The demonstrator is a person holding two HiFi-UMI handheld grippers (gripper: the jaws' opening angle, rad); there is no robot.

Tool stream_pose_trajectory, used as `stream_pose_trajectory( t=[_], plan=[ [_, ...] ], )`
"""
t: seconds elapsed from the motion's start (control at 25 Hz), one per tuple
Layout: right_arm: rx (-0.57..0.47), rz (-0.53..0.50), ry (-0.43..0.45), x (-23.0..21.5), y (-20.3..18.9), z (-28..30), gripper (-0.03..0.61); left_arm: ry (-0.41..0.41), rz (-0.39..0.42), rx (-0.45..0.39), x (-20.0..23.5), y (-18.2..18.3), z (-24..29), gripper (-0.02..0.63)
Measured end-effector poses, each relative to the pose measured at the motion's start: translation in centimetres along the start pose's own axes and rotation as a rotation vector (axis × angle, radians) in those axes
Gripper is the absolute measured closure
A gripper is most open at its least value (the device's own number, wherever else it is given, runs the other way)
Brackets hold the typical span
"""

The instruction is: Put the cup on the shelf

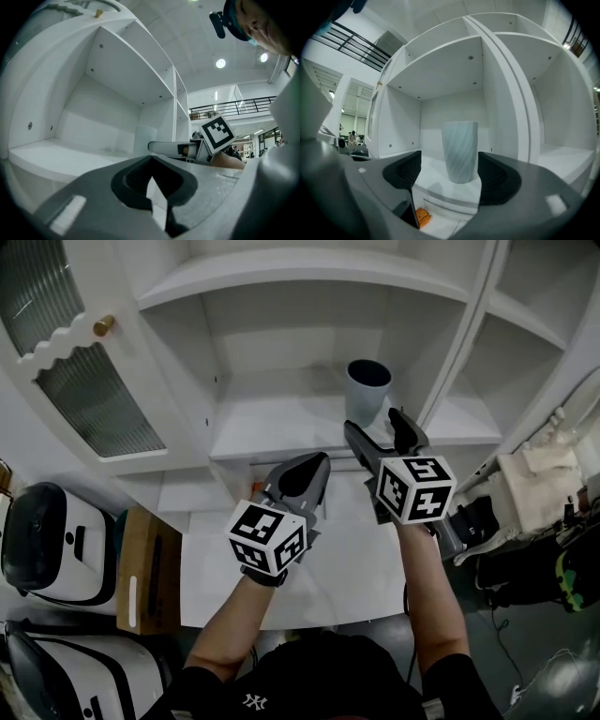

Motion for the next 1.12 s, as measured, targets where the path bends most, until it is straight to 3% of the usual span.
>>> stream_pose_trajectory(
  t=[0.24, 0.6, 0.96, 1.12],
  plan=[
    [-0.024, -0.012, 0.067, 1.4, -1.4, -3.2, 0.298, 0.005, 0.0, 0.007, -0.9, -0.3, -1.5, 0.614],
    [-0.075, 0.085, 0.138, 4.0, -3.4, -7.7, 0.488, 0.013, 0.003, 0.019, -2.3, -1.1, -3.7, 0.614],
    [-0.077, 0.12, 0.161, 5.5, -4.8, -10.0, 0.555, 0.01, 0.003, 0.023, -3.8, -1.6, -5.1, 0.614],
    [-0.07, 0.116, 0.175, 6.2, -5.4, -10.4, 0.557, 0.005, -0.006, 0.019, -4.2, -1.8, -5.4, 0.614]
  ],
)
Point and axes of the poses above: the fingertips, and each gripper's own axes: z forward along the fingers, x to its left, y out of its top, the point moved 6 cm from there along -z, backward along the fingers, and after that the axes turned 13 degrees about -y, right-handed, at the moved point
